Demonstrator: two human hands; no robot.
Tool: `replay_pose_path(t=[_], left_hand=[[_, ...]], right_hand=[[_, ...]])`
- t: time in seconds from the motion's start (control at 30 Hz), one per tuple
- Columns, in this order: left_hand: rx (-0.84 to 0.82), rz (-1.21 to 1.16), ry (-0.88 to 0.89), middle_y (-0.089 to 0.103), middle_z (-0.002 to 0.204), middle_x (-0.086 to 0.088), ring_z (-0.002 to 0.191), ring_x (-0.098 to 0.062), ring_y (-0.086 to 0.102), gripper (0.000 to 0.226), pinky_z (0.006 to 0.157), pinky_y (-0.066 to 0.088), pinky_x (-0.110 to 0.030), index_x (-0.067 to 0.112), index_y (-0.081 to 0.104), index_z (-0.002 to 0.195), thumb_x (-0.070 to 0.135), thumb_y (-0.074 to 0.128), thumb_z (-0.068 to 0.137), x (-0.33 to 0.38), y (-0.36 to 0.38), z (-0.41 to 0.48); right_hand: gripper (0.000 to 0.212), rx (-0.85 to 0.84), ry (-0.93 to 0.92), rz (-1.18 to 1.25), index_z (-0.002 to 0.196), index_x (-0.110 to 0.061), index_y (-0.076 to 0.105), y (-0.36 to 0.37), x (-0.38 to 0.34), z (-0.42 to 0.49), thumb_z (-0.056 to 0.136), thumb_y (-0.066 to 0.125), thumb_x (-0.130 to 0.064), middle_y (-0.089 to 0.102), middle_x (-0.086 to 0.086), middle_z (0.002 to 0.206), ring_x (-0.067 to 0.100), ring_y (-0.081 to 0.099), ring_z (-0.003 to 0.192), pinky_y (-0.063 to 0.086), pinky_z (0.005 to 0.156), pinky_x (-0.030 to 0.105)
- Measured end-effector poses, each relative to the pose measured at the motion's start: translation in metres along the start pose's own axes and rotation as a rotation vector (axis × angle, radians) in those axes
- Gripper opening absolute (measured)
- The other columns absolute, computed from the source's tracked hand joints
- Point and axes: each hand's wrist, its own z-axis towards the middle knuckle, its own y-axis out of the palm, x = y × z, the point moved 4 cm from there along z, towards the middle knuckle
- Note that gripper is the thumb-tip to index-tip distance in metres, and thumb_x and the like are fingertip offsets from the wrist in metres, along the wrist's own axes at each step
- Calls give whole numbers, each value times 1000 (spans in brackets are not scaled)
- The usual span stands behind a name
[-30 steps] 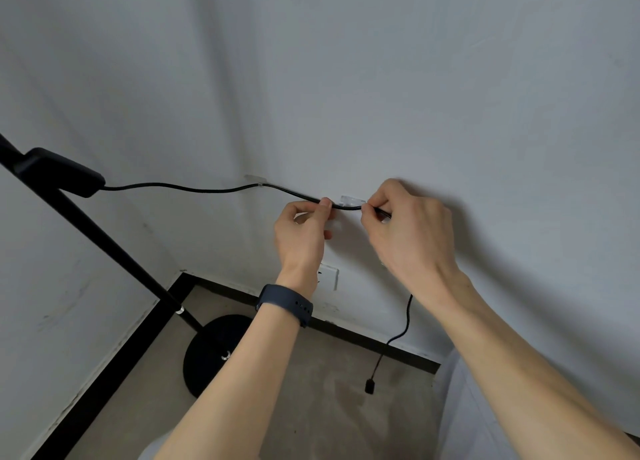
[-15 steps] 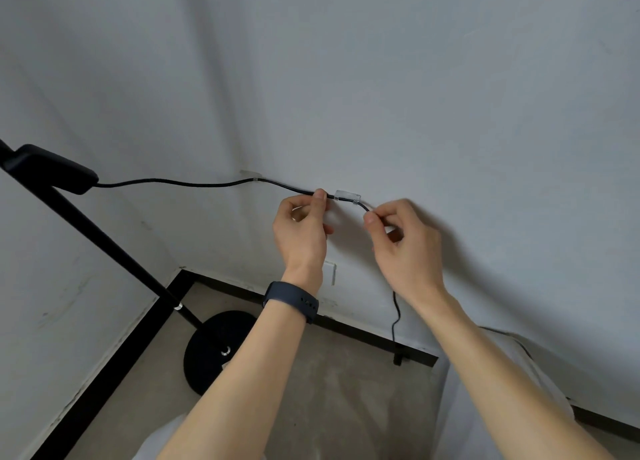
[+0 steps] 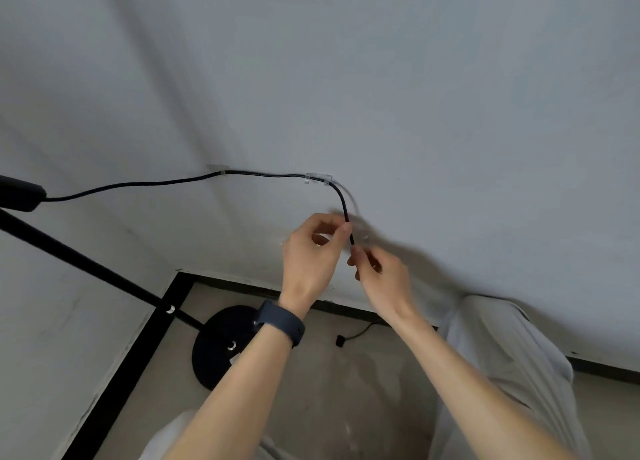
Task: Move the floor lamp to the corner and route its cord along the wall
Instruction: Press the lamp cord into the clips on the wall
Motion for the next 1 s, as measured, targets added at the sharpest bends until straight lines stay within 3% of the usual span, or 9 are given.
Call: replay_pose_path(t=[0.13, 0.27, 0.43, 0.57, 0.67, 0.83, 0.93, 1.0], left_hand=[[6, 160, 94, 71, 84, 21, 80, 3, 63, 3, 66, 42, -5, 29, 70, 91, 30, 67, 91, -5, 9, 1], [-16, 261, 149, 71, 84, 18, 79, 0, 65, 11, 64, 44, -8, 28, 72, 95, 36, 66, 90, -13, 21, 3], [111, 128, 129, 70, 78, 22, 79, 5, 65, 5, 67, 44, -6, 29, 72, 89, 34, 70, 90, -18, 21, 8], [173, 65, 173, 74, 81, 18, 75, 0, 67, 8, 68, 45, -10, 25, 72, 87, 33, 72, 89, -21, 26, 10], [202, 14, 202, 73, 78, 18, 73, -1, 67, 7, 66, 46, -11, 25, 71, 88, 32, 72, 89, -27, 32, 9], [249, -174, 170, 72, 76, 5, 70, -18, 69, 19, 67, 56, -35, 25, 64, 79, 37, 78, 83, -48, 41, 13], [288, -216, 142, 65, 70, -14, 66, -32, 64, 38, 63, 54, -39, 15, 57, 72, 47, 76, 79, -57, 41, 20], [294, -235, 166, 64, 66, -13, 66, -34, 62, 45, 61, 52, -38, 8, 57, 73, 49, 65, 87, -72, 38, 22]], right_hand=[[31, 28, 1, 9, 85, -22, 70, -8, 8, -1, 101, 52, -42, 69, -6, 71, -5, 61, 67, 42, 61, 6], [31, 61, 26, -19, 82, -24, 70, -12, 23, 1, 98, 56, -46, 72, -6, 70, 0, 65, 72, 43, 59, 9], [24, 114, -24, -24, 82, -21, 68, -12, 35, 8, 97, 60, -38, 70, -5, 71, 8, 63, 73, 42, 61, 11], [13, 256, -127, -69, 92, -17, 67, -12, 59, 9, 99, 60, -26, 67, -6, 75, 12, 62, 72, 47, 66, 24], [10, 368, -169, -16, 92, -17, 67, -5, 67, 11, 98, 61, -20, 66, -7, 74, 9, 62, 70, 46, 64, 18], [21, 293, -121, 127, 90, -16, 69, 37, 81, 19, 102, 55, -27, 71, -1, 75, 18, 69, 70, 55, 67, 36], [26, 318, -140, 179, 86, -11, 68, 46, 78, 27, 102, 55, -28, 73, 0, 74, 17, 69, 71, 55, 68, 35], [30, 326, -175, 203, 81, -11, 68, 47, 82, 28, 101, 56, -30, 72, 3, 71, 21, 68, 69, 54, 67, 36]])
